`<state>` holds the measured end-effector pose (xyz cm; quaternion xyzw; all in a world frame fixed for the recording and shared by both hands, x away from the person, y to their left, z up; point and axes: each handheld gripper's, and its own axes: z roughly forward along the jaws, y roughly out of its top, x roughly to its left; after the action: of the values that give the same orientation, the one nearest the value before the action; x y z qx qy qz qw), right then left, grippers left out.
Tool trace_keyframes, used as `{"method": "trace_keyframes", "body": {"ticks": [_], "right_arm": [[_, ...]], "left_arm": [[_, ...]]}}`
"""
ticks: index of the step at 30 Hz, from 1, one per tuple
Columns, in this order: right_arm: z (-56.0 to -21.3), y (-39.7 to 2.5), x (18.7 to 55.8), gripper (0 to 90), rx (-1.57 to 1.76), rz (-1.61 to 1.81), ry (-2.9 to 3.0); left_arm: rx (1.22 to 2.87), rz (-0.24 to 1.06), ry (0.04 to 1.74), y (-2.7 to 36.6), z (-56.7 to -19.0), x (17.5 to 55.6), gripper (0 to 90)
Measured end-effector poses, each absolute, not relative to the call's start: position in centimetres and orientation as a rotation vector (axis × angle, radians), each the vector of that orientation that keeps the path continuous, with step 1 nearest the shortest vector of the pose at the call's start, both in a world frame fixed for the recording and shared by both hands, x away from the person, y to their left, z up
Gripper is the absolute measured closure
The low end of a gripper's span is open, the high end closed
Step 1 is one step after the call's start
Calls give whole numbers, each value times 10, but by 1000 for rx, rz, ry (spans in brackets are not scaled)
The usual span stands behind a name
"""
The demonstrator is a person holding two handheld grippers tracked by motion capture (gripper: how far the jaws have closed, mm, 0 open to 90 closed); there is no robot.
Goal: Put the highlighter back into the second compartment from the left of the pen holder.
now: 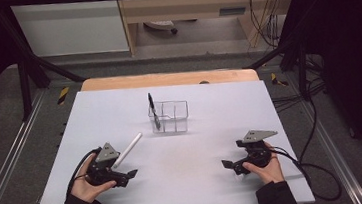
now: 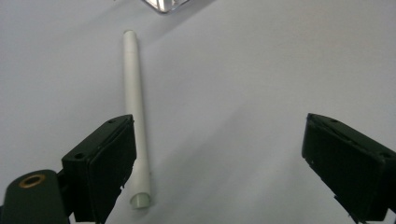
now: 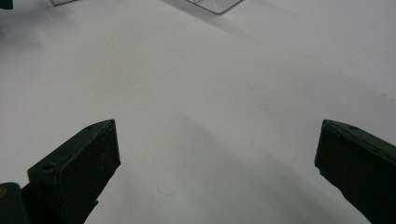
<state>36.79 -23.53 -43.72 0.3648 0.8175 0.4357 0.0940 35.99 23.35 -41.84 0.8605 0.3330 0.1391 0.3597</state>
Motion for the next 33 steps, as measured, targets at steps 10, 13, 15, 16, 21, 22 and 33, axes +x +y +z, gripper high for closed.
{"method": "trace_keyframes", "body": {"ticks": [10,13,15,16,21,22,33], "right_arm": [[-437,-239,365,5,1082,1296,2420],[-436,-241,365,5,1078,1306,2410],[-436,-241,365,5,1072,1304,2411],[-436,-241,365,5,1072,1302,2409],[-436,-240,365,5,1076,1312,2412],[-436,-240,365,5,1078,1309,2412],[-436,-241,365,5,1076,1305,2412]], "left_arm": [[2266,391,914,242,-403,378,98],[2262,393,952,247,-403,385,107],[2252,413,984,251,-406,388,130],[2246,414,1002,253,-407,390,145],[2243,428,1036,256,-414,397,210],[2242,421,1041,256,-415,399,227],[2303,413,1058,247,-427,409,448]]}}
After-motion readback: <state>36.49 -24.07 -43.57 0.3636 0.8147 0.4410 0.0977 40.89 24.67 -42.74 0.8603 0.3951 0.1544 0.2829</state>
